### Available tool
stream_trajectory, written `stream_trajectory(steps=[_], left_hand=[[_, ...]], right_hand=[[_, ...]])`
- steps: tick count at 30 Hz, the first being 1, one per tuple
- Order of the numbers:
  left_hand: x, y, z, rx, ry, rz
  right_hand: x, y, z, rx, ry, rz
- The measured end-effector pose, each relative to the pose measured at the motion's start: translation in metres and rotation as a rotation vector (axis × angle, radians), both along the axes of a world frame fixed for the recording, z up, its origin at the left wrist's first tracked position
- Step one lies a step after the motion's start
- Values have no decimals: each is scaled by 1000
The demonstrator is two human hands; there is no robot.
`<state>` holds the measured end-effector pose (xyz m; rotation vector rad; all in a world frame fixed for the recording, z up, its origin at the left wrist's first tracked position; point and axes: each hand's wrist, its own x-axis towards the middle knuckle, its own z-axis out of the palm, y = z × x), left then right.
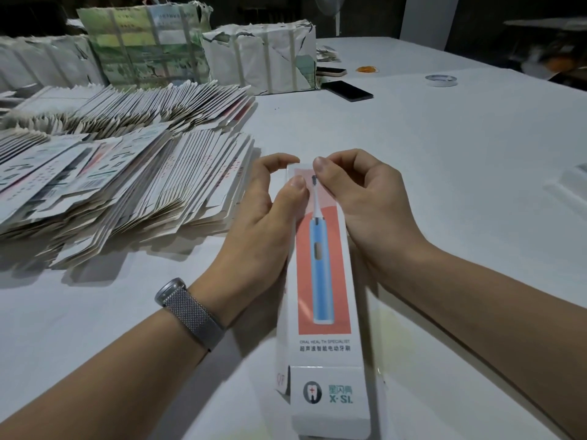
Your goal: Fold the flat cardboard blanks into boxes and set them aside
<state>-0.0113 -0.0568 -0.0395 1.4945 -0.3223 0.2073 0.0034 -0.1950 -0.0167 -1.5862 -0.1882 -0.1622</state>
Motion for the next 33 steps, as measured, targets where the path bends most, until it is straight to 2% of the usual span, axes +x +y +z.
stream_trajectory(steps=[3,8,11,16,20,23,27,33], left_hand=[[2,0,2,-18,0,110],[3,7,6,-60,62,258],[4,9,7,-8,106,332],[4,13,5,-3,106,236],[5,10,3,33,40,133],[6,14,0,23,59,67],[10,15,-4,96,56,126],[10,16,-4,97,34,141]], right_hand=[[2,0,0,-92,-34,16],[-4,1,-3,-370,-211,66],[-6,0,-4,-375,-108,204],[-5,0,-3,-369,-19,244],[-1,-3,-1,-505,-68,170],[-1,-4,3,-516,-103,187],[-1,-5,5,-570,-91,196],[-3,-5,7,-652,-103,254]])
